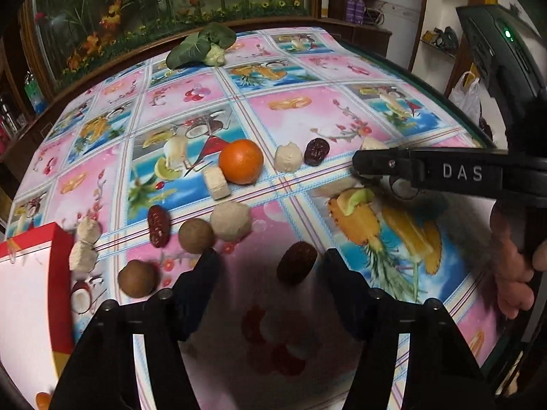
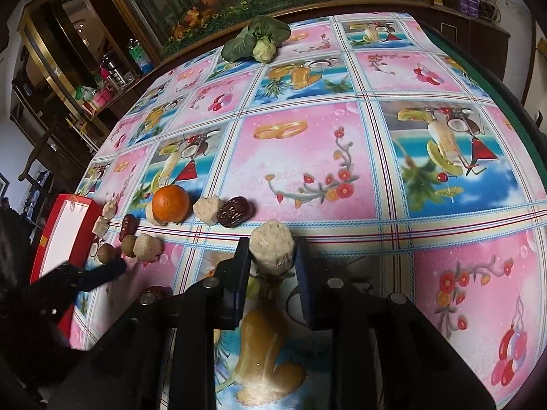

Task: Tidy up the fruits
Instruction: 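Grasp a red date with the left tool while the right tool grasps a beige cake, then carry the date and cake over the tray and open both tools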

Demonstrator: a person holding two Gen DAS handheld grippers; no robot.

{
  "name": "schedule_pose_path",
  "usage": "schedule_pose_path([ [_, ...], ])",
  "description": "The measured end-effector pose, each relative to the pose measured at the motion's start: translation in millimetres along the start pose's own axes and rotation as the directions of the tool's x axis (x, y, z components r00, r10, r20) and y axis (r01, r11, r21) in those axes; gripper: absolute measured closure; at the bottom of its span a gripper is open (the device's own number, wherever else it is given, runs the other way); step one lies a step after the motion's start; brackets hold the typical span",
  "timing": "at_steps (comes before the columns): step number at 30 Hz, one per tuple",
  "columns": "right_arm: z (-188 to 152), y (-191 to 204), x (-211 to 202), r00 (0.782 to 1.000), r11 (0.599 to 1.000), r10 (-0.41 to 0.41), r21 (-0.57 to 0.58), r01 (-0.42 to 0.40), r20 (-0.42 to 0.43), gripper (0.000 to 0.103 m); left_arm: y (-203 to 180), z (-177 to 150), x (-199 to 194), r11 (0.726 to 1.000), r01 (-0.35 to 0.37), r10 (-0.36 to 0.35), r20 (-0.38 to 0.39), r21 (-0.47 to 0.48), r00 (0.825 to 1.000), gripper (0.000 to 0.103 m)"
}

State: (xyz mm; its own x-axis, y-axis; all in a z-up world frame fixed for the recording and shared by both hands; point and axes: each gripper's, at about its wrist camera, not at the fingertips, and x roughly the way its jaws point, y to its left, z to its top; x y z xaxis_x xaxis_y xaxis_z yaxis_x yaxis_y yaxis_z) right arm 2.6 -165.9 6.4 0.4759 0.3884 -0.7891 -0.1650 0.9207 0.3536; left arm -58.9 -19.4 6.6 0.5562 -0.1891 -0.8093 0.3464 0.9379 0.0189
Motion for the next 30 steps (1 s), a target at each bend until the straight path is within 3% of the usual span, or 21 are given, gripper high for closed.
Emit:
schedule_pose_path([
  [10,-0.9,-0.2,-0.4,1.0,1.0,0.002,-0.001,-0.002,0.0,0.076,-10.8,-0.8,-2.9,0.999,0.04,-0.041,0.022,0.03,0.999,0.082],
  [18,-1.2,4.1,-0.4,1.0,0.999,-0.018,-0.038,0.019,0.018,0.075,4.6,-4.2,-13.9,0.998,0.012,-0.009,0.044,-0.061,0.999,0.082],
  [24,-1.4,12.3,-7.8,0.997,0.997,-0.013,-0.074,0.019,0.082,0.075,32.4,-12.4,-60.6,0.993,-0.051,0.062,0.105,-0.105,0.993,0.082],
  [30,-6.5,49.1,-9.2,0.989,0.99,0.111,-0.098,-0.101,0.096,0.075,78.8,-28.0,-99.7,0.98,-0.142,0.16,0.127,-0.14,0.979,0.082],
])
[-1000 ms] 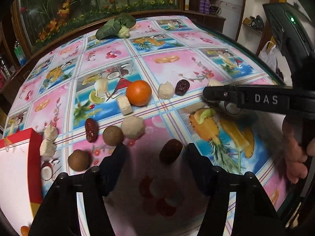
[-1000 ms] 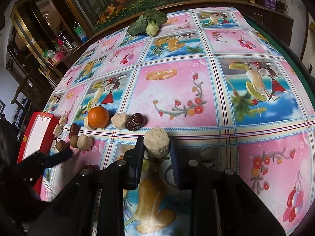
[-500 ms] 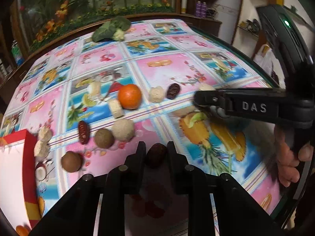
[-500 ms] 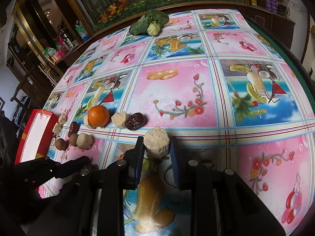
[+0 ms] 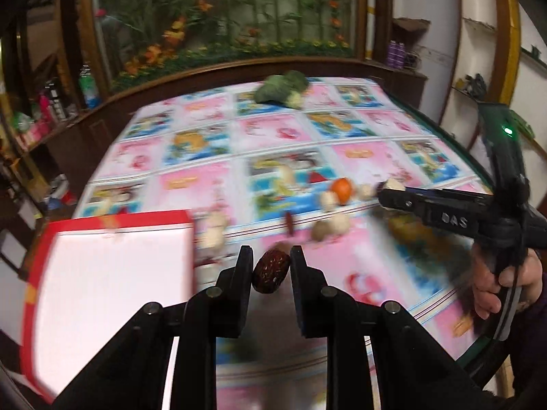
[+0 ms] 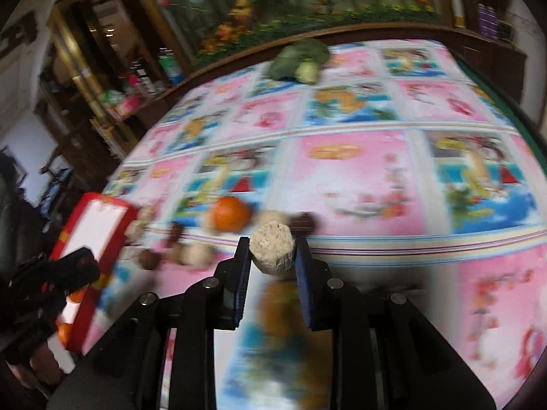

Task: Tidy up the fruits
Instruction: 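Carry the date and cake over the tray and open both tools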

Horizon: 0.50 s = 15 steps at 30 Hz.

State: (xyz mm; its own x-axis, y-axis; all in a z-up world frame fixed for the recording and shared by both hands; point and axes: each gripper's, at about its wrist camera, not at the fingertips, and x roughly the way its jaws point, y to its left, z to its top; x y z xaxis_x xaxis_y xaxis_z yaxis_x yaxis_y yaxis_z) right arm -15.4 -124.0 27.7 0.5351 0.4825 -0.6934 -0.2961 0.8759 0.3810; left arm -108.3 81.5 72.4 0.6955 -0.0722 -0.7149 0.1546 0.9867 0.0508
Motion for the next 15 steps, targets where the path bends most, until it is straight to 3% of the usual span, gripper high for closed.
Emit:
schedule_pose_path([
  [8,-11.6,129.5,33.7,0.983,0.968,0.184,-0.172,-0.184,-0.016,0.075,79.7,-27.3,-0.3,0.99,-0.115,0.11,-0.069,-0.084,0.992,0.082],
  [15,-13.4,209.6,67.3,0.961,0.93,0.268,-0.242,-0.275,-0.064,0.075,129.0,-42.4,13.1,0.975,-0.185,0.167,-0.142,-0.123,0.976,0.082],
])
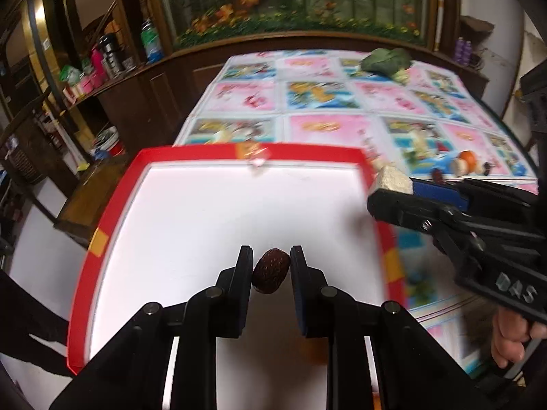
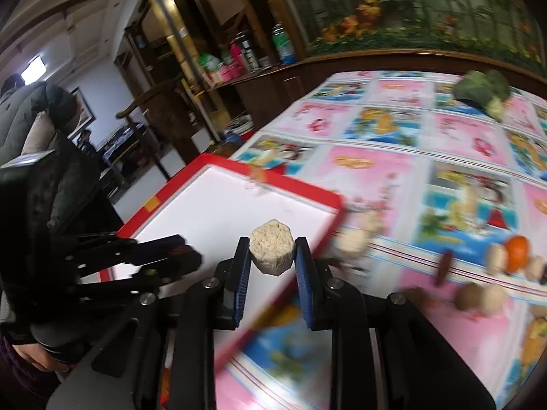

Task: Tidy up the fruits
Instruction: 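Carry the date and cake over the tray and open both tools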

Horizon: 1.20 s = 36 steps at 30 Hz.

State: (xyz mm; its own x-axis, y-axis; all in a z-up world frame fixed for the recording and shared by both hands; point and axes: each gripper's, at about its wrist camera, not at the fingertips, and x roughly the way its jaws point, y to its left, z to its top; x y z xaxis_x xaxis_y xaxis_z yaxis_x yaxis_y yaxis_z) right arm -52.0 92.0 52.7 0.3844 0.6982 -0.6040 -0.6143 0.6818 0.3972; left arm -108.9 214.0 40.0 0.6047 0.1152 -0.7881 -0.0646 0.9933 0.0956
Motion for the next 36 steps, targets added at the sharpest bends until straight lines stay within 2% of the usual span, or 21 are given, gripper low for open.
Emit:
schedule_pose_path([
  [7,0.6,26.5,36.8,0.996,0.998,0.037,-0.038,-0.04,-0.081,0.075,26.3,-9.9,13.5,0.999,-0.035,0.034,-0.032,-0.037,0.999,0.082],
  [13,-8.1,39.2,61.3,0.986,0.995,0.001,-0.103,-0.018,-0.168,0.075,34.0,-16.7,17.5,0.998,-0.04,0.037,-0.043,-0.051,0.998,0.081],
  [17,-12.7,40.1,66.4,0.98,0.992,-0.023,-0.125,-0.002,-0.196,0.074,30.0,-16.0,18.5,0.996,-0.072,0.07,-0.046,-0.046,0.997,0.08],
  [19,-12.8,39.9,67.2,0.979,0.992,-0.024,-0.128,-0.003,-0.204,0.073,28.3,-15.5,19.0,0.994,-0.1,0.098,-0.048,-0.044,0.994,0.075],
  [21,-12.2,37.0,66.1,0.977,0.992,-0.017,-0.124,-0.009,-0.211,0.067,29.7,-14.4,17.8,0.991,-0.118,0.115,-0.05,-0.066,0.992,0.056],
  [23,-10.2,33.6,60.2,0.98,0.993,0.011,-0.111,-0.034,-0.2,0.061,30.0,-13.4,14.1,0.987,-0.139,0.136,-0.042,-0.084,0.99,0.049],
  [28,2.9,10.1,28.4,0.991,0.995,0.081,-0.041,-0.086,-0.106,0.055,12.9,-3.0,-6.3,0.989,-0.127,0.128,0.008,-0.075,0.992,0.044],
  [30,7.8,-3.9,17.0,0.994,0.997,0.076,-0.013,-0.078,-0.081,0.055,-1.3,2.7,-15.1,0.993,-0.109,0.11,0.037,-0.047,0.993,0.039],
  [33,12.7,-27.5,0.4,0.996,0.998,0.058,0.016,-0.057,-0.061,0.055,-25.0,11.0,-20.5,0.997,-0.071,0.07,0.056,0.008,0.996,0.038],
  [36,12.8,-61.0,-26.1,1.0,0.999,0.006,0.04,-0.005,-0.02,0.055,-58.0,17.2,-19.1,0.996,-0.027,0.022,0.057,0.083,0.998,0.038],
])
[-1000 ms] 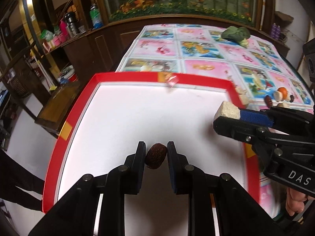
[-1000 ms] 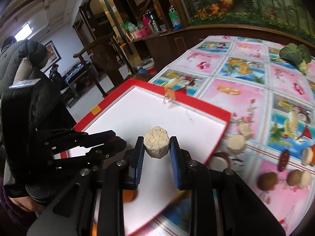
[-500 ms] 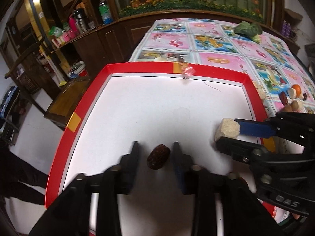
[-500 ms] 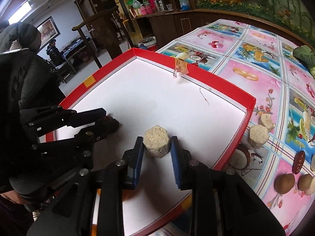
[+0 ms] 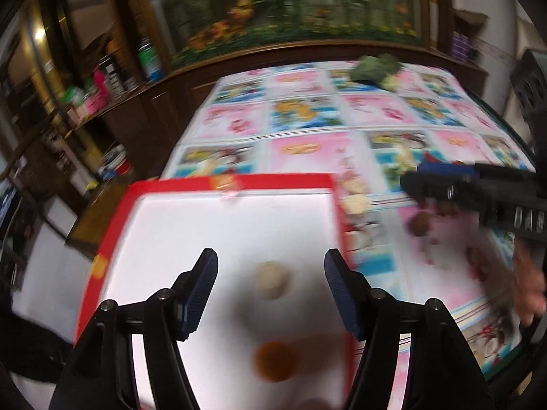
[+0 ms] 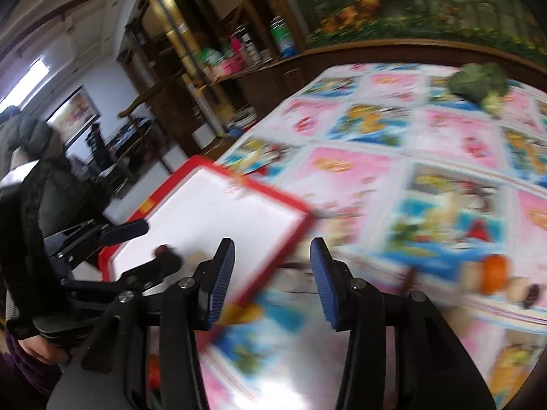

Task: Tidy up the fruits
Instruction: 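Carry the date and cake over the tray and open both tools, then grasp a brown round fruit with the left tool while the right tool grasps a beige cake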

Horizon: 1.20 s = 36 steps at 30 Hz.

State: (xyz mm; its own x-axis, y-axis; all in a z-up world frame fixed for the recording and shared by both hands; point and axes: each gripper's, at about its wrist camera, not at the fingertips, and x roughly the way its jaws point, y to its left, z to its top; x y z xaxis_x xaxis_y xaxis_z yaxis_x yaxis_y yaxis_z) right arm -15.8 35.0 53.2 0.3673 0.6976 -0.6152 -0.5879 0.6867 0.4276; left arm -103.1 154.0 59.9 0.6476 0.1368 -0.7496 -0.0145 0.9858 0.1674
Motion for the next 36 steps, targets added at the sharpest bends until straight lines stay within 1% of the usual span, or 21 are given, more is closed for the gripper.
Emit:
schedule_pose_path([
  [3,-2.4,-36.8,-27.8,0.999,0.998,-0.025,0.05,0.023,0.032,0.055,-24.2,6.3,3.9,0.998,0.049,-0.049,-0.009,0.04,0.999,0.038],
  [5,-4.4,-57.8,-45.0,0.998,0.997,-0.048,0.06,0.045,0.042,0.055,-42.0,10.4,6.5,0.994,0.08,-0.079,-0.018,0.071,0.997,0.038],
  [9,-12.4,-81.3,-63.0,0.996,0.996,-0.087,0.022,0.087,0.003,0.055,-72.0,15.4,14.1,0.984,0.124,-0.119,-0.045,0.13,0.992,0.038],
  [13,-26.0,-96.5,-71.3,0.992,0.993,-0.119,-0.023,0.118,-0.052,0.055,-91.3,16.7,27.8,0.972,0.16,-0.146,-0.089,0.17,0.985,0.038],
  [17,-32.8,-93.6,-59.1,0.982,0.987,-0.156,-0.06,0.15,-0.104,0.055,-100.2,18.0,43.5,0.964,0.196,-0.173,-0.135,0.178,0.976,0.038],
  [20,-38.2,-90.4,-50.6,0.976,0.984,-0.168,-0.082,0.158,-0.138,0.055,-102.3,19.6,50.4,0.963,0.203,-0.176,-0.153,0.178,0.972,0.038],
  [23,-40.4,-86.0,-45.4,0.97,0.977,-0.2,-0.109,0.186,-0.138,0.055,-104.1,21.8,54.1,0.958,0.227,-0.2,-0.163,0.176,0.966,0.038],
  [26,-41.5,-84.2,-41.2,0.967,0.973,-0.214,-0.12,0.198,-0.141,0.055,-105.8,23.5,57.0,0.954,0.237,-0.209,-0.163,0.184,0.964,0.039],
  [29,-41.9,-84.9,-34.5,0.96,0.967,-0.238,-0.124,0.221,-0.15,0.056,-106.2,24.2,60.7,0.951,0.25,-0.221,-0.17,0.18,0.96,0.043],
  [32,-42.1,-84.1,-28.6,0.956,0.964,-0.249,-0.129,0.23,-0.155,0.059,-109.0,25.2,60.6,0.945,0.267,-0.236,-0.168,0.188,0.957,0.049],
  [36,-41.5,-81.9,-26.5,0.954,0.959,-0.265,-0.14,0.246,-0.141,0.065,-112.0,26.6,61.1,0.943,0.274,-0.245,-0.165,0.189,0.956,0.052],
])
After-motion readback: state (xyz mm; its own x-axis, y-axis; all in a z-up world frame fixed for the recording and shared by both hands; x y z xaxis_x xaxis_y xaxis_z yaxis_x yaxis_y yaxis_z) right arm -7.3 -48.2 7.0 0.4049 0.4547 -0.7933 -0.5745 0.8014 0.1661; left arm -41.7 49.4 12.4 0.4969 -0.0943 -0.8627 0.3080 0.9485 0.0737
